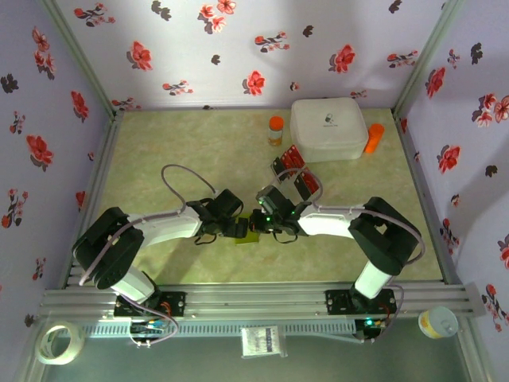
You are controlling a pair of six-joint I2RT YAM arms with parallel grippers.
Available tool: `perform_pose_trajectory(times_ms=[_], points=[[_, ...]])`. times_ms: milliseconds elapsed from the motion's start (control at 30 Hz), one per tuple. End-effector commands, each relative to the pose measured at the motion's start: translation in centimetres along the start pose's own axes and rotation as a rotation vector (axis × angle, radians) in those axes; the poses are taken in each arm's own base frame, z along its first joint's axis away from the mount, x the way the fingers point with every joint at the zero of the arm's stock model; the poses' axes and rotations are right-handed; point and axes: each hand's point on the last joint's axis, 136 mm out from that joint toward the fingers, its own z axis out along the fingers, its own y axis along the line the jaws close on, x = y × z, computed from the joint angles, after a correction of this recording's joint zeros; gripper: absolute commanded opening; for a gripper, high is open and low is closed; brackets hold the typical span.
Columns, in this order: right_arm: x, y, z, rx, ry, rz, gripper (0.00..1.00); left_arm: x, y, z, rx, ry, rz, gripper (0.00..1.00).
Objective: Put the credit cards into the card holder
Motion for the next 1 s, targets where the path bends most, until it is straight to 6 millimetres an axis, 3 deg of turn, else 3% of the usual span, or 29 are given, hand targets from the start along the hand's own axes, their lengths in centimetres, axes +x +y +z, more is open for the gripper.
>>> perform_pose_trajectory(times_ms=[0, 267, 700, 967], points=[[4.5, -2.9, 0.7, 0.093, 0.139, -0.022, 0.00, 1.0, 1.7, 0.0, -0.075, 0.027, -0.002, 1.00], [5.0, -3.8, 0.6, 0.137, 0.146, -0.042, 0.00, -1.0, 2.2, -1.5, -0.045, -0.025, -0.086, 1.00], [5.6, -3.8, 0.2, 0.205, 0.161, -0.170, 0.00, 2.0, 3.2, 1.5, -0.077, 0.080, -0.075, 1.00], [7.0, -3.7, 0.3, 0.253, 0.193, -0.253, 0.00, 2.4, 3.3, 1.9, -0.078, 0.089, -0.071, 1.00]])
